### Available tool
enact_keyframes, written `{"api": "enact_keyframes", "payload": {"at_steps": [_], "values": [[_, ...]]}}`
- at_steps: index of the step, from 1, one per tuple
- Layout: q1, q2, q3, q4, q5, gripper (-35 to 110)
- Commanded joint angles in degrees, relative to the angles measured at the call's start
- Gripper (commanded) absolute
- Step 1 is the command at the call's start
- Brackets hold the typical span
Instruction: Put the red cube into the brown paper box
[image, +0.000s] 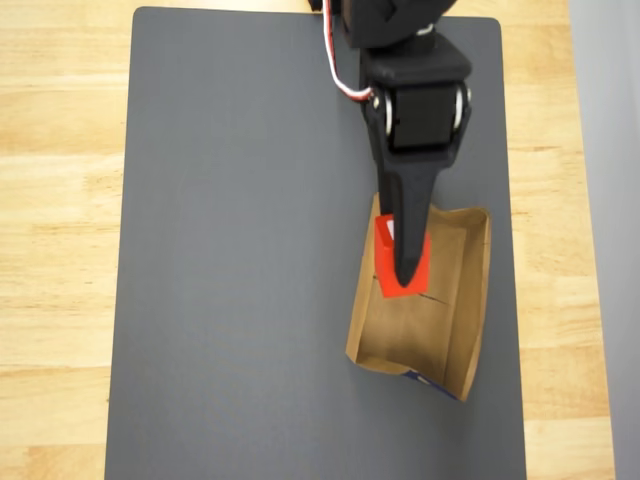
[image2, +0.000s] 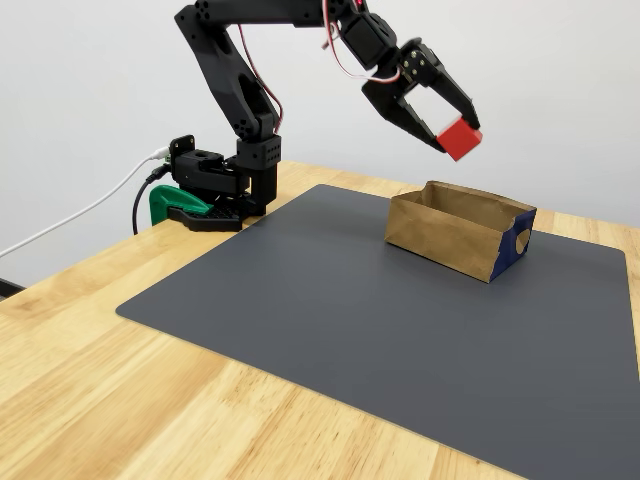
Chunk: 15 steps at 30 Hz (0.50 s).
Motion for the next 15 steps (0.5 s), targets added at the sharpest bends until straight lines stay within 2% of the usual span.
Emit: {"api": "enact_keyframes", "payload": {"at_steps": [1,7,15], "values": [[-1.76,-5.54,-0.44,-4.75,0.35,0],[-3.69,-13.27,-0.35,-12.13,0.00,0],[-6.68,-16.88,-0.44,-12.92,-0.09,0]]}}
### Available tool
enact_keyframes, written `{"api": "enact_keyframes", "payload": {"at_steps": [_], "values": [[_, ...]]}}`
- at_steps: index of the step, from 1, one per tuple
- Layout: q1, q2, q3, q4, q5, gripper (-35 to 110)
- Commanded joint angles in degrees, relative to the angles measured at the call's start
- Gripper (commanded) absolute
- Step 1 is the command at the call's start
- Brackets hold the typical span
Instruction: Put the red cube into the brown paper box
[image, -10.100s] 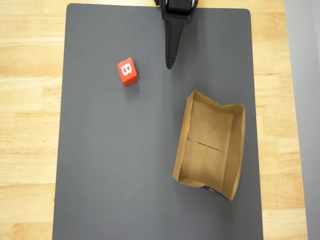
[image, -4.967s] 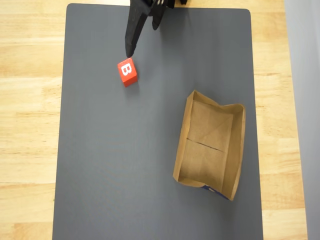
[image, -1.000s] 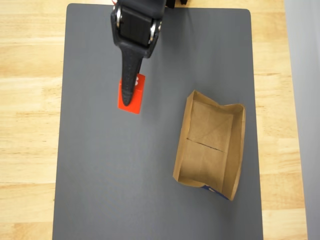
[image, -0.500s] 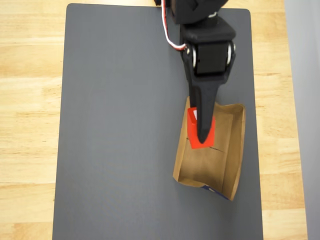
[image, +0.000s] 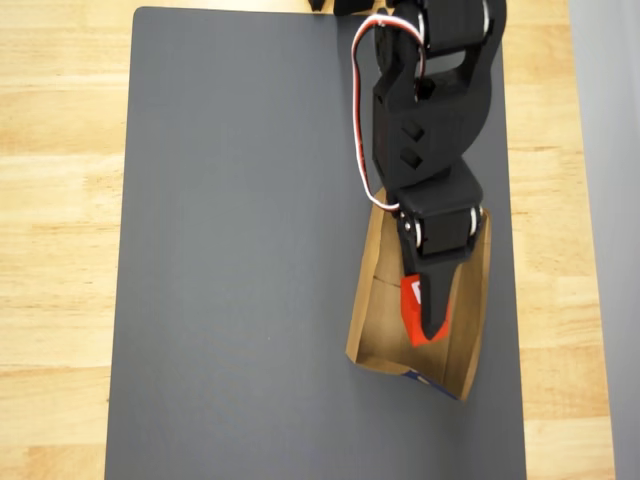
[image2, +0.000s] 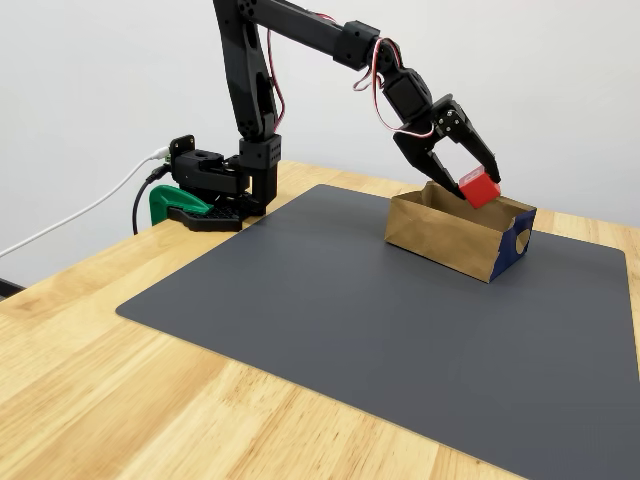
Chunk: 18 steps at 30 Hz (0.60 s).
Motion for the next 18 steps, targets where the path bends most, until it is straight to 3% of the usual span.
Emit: {"api": "enact_keyframes", "payload": {"at_steps": [1,11,18], "values": [[-1.23,0.35,-0.44,0.62,-0.09,0],[-0.79,1.23,0.26,2.29,-0.09,23],[-0.35,3.16,0.97,3.08,-1.58,30]]}}
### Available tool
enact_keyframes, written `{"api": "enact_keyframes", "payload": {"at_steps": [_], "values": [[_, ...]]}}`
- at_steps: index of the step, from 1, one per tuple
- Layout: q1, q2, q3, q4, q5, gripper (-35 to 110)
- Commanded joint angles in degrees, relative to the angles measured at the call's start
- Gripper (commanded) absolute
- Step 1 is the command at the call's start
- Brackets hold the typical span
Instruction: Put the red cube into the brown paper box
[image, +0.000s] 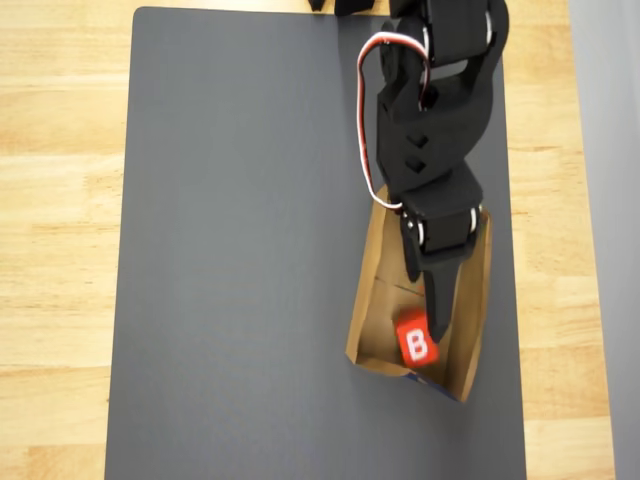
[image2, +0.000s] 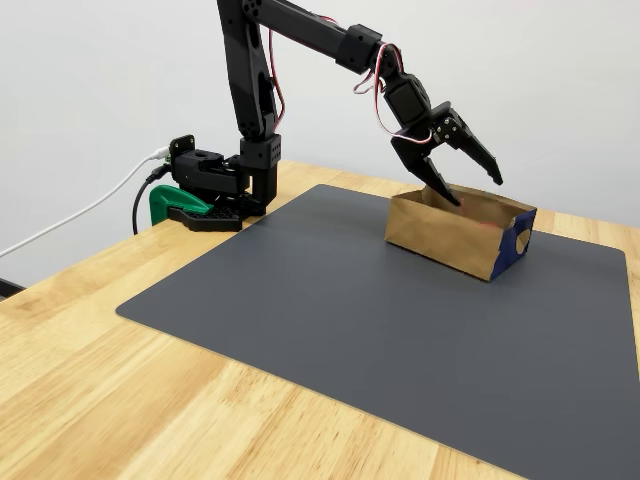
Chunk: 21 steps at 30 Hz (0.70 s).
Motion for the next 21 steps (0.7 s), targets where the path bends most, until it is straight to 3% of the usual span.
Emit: {"api": "enact_keyframes", "payload": {"at_steps": [1,9,13,21], "values": [[-0.18,4.31,0.00,1.58,-1.14,30],[3.87,24.35,6.94,7.56,-0.35,27],[8.79,43.51,16.52,10.02,-5.27,0],[15.47,75.76,29.27,22.41,-10.90,0]]}}
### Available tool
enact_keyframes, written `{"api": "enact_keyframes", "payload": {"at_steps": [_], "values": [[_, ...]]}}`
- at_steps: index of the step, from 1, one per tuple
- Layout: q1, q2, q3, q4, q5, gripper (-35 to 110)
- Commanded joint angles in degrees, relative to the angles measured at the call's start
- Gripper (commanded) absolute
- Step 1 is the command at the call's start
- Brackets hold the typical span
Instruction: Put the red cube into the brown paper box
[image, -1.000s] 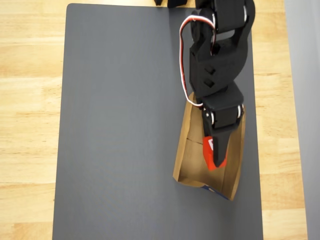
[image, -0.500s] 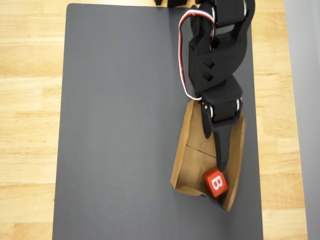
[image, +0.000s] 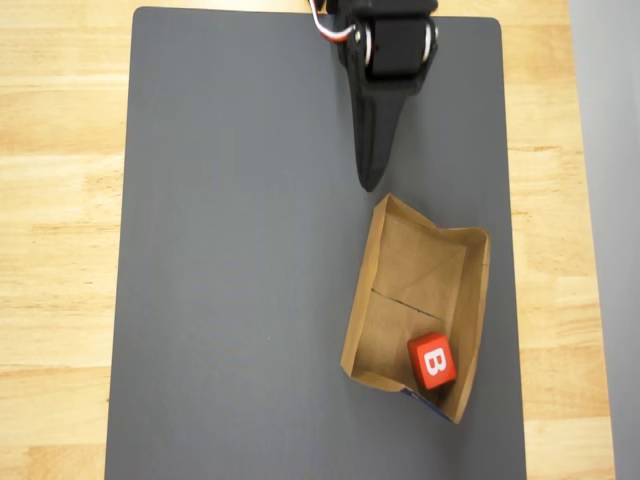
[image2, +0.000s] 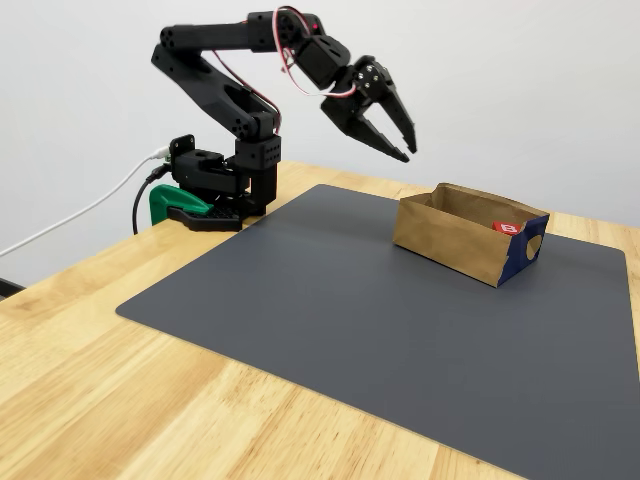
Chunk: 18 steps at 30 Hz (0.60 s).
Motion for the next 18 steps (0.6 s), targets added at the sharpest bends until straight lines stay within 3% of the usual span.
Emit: {"api": "enact_keyframes", "payload": {"at_steps": [1,8,18], "values": [[1.23,12.83,2.55,6.33,-1.49,0],[3.16,15.38,4.66,13.45,-2.81,0],[3.87,15.38,13.01,11.78,-2.20,0]]}}
